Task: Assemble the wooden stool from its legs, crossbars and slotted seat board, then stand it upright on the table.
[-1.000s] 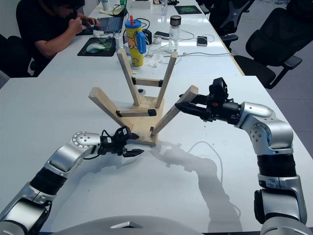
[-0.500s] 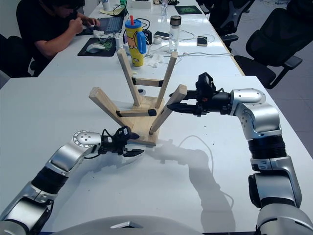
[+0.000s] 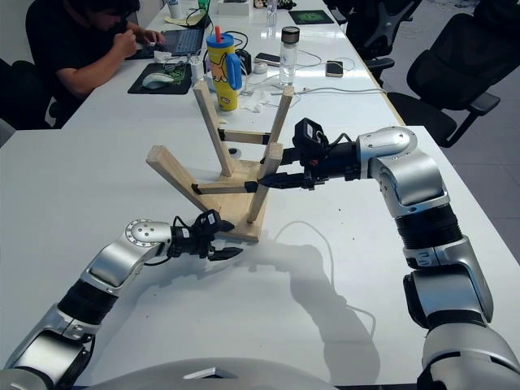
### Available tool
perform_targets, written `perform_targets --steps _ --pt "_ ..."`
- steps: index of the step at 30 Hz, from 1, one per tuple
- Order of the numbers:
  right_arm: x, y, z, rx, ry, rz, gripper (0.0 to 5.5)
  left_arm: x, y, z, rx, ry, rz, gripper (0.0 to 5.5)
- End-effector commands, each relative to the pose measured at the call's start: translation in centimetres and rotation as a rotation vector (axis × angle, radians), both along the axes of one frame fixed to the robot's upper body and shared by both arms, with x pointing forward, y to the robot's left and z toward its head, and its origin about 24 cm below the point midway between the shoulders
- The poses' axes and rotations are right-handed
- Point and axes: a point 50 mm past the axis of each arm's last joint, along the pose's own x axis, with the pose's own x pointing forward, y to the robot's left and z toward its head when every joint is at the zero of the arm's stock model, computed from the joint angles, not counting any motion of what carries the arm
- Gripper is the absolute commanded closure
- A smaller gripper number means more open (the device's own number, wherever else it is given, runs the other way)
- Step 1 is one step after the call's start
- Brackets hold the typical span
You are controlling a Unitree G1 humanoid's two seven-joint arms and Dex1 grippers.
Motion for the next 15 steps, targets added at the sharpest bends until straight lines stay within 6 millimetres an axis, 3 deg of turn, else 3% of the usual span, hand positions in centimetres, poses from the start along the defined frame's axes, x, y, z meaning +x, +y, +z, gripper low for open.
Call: perform_targets --steps 1,3,8,15 --pt "-1.2 1.0 -4.0 -0.055 0.139 0.038 3.44 -1.1 0.5 -2.4 0.062 0.107 0.026 1.86" --pt "-1.9 1.5 -4.3 -0.041 0.163 0.072 3.44 -1.0 0.4 -2.5 0.058 0.111 0.032 1.86" --pt "-1.4 2.1 -5.6 0.0 0.235 -0.032 3.44 -0.4 0.4 -2.3 0.044 0.077 0.065 1.86" --pt "-1.5 1.7 -6.5 -0.034 0.26 -0.101 3.44 0.0 0.3 0.9 -0.068 -0.181 0.11 1.86"
